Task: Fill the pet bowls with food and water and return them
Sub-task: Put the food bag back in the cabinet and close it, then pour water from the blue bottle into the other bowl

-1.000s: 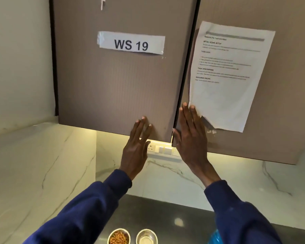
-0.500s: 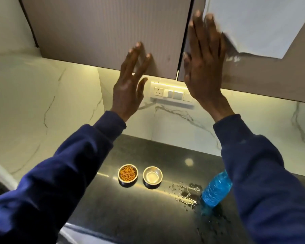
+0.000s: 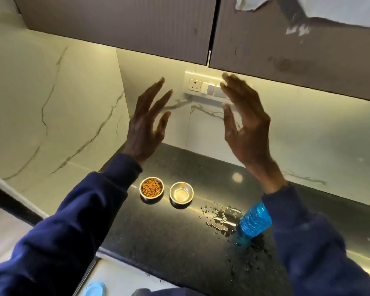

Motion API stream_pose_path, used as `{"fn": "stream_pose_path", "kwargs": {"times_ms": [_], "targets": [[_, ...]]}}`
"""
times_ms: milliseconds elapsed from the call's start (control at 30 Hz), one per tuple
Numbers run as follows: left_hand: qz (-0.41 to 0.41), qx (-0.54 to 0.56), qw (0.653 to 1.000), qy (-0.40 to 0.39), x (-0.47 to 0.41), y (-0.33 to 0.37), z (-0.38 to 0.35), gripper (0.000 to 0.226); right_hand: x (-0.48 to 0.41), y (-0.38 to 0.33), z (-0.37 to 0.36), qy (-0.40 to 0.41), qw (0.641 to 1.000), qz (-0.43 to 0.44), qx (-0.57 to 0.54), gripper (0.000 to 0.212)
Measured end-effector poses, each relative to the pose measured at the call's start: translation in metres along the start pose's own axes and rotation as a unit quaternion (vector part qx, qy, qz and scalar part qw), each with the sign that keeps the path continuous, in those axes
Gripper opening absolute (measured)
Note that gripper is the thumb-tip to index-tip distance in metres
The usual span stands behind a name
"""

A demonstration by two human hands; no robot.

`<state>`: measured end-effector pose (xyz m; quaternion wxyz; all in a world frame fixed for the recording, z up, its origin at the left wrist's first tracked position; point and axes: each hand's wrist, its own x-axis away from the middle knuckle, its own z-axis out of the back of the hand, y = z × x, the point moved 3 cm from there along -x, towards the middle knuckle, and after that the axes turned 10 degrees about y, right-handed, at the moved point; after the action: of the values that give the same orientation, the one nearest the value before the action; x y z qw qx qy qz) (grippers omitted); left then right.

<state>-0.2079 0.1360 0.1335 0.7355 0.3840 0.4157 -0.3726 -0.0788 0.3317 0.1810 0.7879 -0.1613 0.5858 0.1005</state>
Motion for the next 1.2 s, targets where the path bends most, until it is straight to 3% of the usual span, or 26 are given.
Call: {"fn": "stream_pose_path", "kwargs": {"times_ms": [100, 200, 267, 367, 433, 533, 733, 833, 933, 1067, 1200], "targets": [[0.098, 0.049, 0.993, -0.046, 0.040, -0.004, -0.010, 0.038, 0.045, 0.003, -0.002, -0.019, 0.999, -0.047, -0.018, 0.039], [0.236, 0.137, 0.957, -0.103, 0.100, -0.010, -0.028, 0.028, 0.100, 0.008, -0.007, -0.028, 0.989, -0.145, -0.019, 0.034], [0.363, 0.158, 0.905, -0.157, 0.151, -0.022, -0.045, 0.021, 0.141, 0.007, -0.011, -0.041, 0.973, -0.226, -0.025, 0.032], [0.555, 0.194, 0.779, -0.217, 0.221, -0.040, -0.069, 0.012, 0.204, 0.003, -0.020, -0.067, 0.944, -0.322, -0.010, 0.027], [0.631, 0.211, 0.714, -0.218, 0.252, -0.041, -0.078, 0.013, 0.236, -0.002, -0.018, -0.090, 0.930, -0.356, 0.013, 0.026], [0.695, 0.204, 0.656, -0.214, 0.276, -0.053, -0.097, 0.013, 0.258, -0.008, -0.019, -0.086, 0.910, -0.405, 0.041, 0.027], [0.654, 0.095, 0.677, -0.324, 0.335, -0.111, -0.156, 0.033, 0.271, -0.014, -0.022, -0.068, 0.884, -0.457, 0.073, 0.029], [0.664, 0.082, 0.662, -0.338, 0.368, -0.135, -0.190, 0.039, 0.275, -0.012, -0.016, -0.053, 0.879, -0.466, 0.085, 0.029], [0.649, 0.050, 0.675, -0.348, 0.352, -0.127, -0.200, 0.058, 0.277, 0.001, -0.005, -0.037, 0.869, -0.484, 0.093, 0.029], [0.580, -0.038, 0.720, -0.379, 0.294, -0.089, -0.181, 0.046, 0.274, 0.019, 0.014, -0.025, 0.864, -0.493, 0.101, 0.028], [0.556, -0.076, 0.723, -0.402, 0.290, -0.087, -0.185, 0.036, 0.272, 0.035, 0.032, -0.002, 0.867, -0.484, 0.119, 0.028]]}}
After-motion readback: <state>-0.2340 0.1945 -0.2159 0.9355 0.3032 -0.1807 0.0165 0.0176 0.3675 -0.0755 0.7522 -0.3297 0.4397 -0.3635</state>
